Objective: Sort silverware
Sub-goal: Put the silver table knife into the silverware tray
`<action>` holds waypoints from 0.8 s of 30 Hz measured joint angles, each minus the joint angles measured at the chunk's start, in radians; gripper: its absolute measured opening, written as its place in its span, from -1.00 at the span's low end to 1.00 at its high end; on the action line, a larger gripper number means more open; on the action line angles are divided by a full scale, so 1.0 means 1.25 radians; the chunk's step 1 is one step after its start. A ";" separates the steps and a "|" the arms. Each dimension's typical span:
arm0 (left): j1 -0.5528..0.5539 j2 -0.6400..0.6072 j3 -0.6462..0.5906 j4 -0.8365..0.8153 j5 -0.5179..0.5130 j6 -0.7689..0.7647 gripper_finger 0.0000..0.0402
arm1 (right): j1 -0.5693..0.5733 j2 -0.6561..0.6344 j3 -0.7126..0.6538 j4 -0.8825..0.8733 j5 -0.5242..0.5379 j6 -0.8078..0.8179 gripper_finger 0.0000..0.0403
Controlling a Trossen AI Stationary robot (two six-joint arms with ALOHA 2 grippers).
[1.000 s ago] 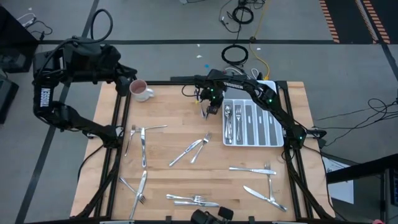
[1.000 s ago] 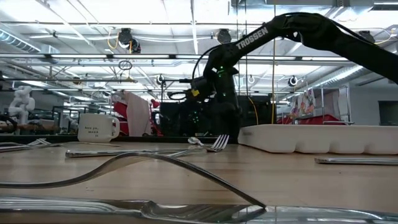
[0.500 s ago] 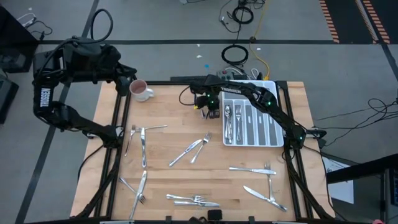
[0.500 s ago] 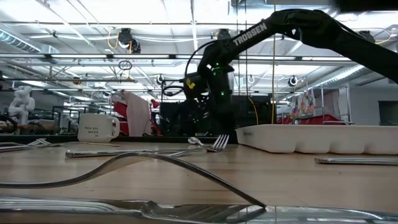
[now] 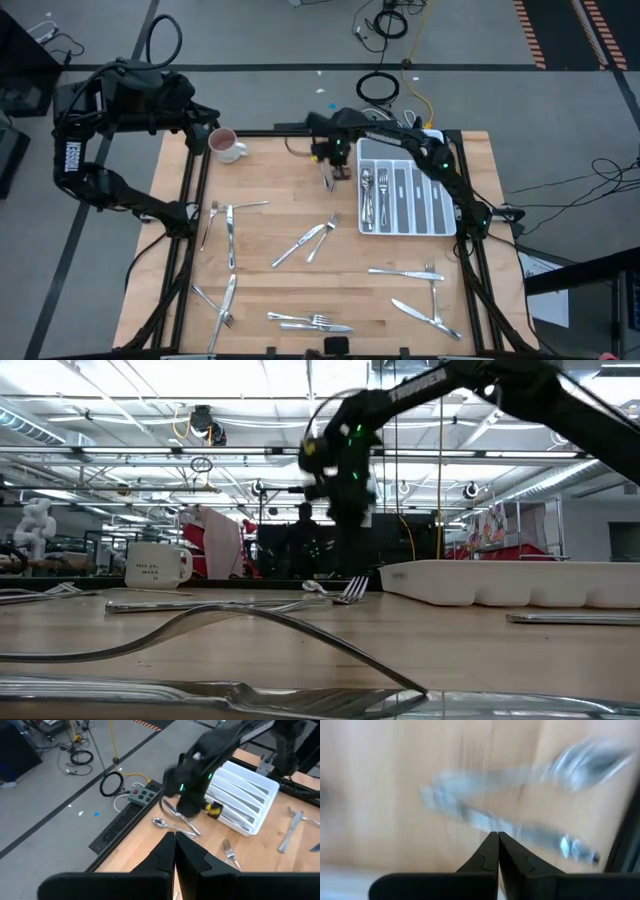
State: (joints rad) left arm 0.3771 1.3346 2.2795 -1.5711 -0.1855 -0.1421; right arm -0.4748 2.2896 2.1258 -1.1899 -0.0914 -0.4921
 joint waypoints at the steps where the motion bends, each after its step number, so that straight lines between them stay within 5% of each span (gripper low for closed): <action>1: 0.000 0.000 0.000 0.000 -0.005 0.000 -0.93 | -0.009 -0.016 0.001 0.057 -0.047 0.068 -1.00; 4: 0.000 0.000 0.000 0.000 -0.008 0.000 -0.93 | -0.050 -0.043 0.003 0.202 -0.051 0.300 -1.00; 9: 0.000 -0.013 0.000 0.000 -0.008 0.001 -0.93 | -0.107 -0.035 0.002 0.189 0.181 0.590 -1.00; 11: 0.000 -0.019 0.000 0.000 -0.008 0.009 -0.93 | -0.113 -0.024 0.002 0.145 0.254 0.611 -1.00; 24: 0.000 -0.024 0.000 0.000 -0.043 0.043 -0.93 | -0.029 0.068 0.000 0.001 0.218 0.613 -1.00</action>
State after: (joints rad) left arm 0.3771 1.3043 2.2795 -1.5708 -0.2394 -0.0887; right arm -0.5114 2.3752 2.1262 -1.1882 0.1808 0.2743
